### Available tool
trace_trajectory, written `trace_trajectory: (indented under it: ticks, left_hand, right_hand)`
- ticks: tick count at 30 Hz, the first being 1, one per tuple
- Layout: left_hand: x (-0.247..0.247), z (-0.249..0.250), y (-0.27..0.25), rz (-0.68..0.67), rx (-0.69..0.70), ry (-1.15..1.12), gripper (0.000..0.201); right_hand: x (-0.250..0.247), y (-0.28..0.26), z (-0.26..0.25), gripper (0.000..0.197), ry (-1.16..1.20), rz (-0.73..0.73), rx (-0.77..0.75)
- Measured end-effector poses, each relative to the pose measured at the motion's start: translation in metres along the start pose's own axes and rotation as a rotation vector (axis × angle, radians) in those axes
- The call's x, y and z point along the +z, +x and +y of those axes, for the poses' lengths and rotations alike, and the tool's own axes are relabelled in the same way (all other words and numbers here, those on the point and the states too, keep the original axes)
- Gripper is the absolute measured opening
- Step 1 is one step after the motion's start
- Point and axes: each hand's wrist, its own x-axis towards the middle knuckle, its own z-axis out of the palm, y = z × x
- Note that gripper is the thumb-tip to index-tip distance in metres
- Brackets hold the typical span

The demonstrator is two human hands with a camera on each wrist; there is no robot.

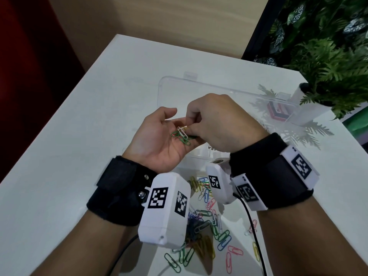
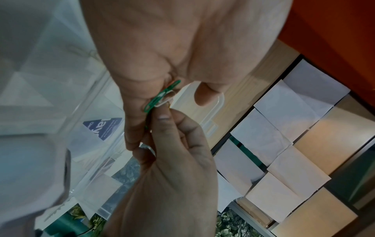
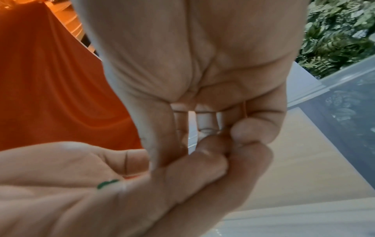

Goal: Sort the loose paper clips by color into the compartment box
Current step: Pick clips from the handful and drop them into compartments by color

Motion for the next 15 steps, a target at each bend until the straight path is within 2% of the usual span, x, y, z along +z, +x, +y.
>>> trace_trajectory:
  ticks: [9, 15]
  left_hand:
    - [-0.005, 0.005, 0.000, -0.017, -0.007, -0.015, 0.052]
    - [-0.001, 0.003, 0.000, 0.013, 0.015, 0.047, 0.039]
  right_hand:
    - [-0.009, 0.002, 0.014, 0.011, 0.170, 0.095, 0.016]
    - [0.001, 0.002, 0.011, 0.010, 0.230, 0.125, 0.007]
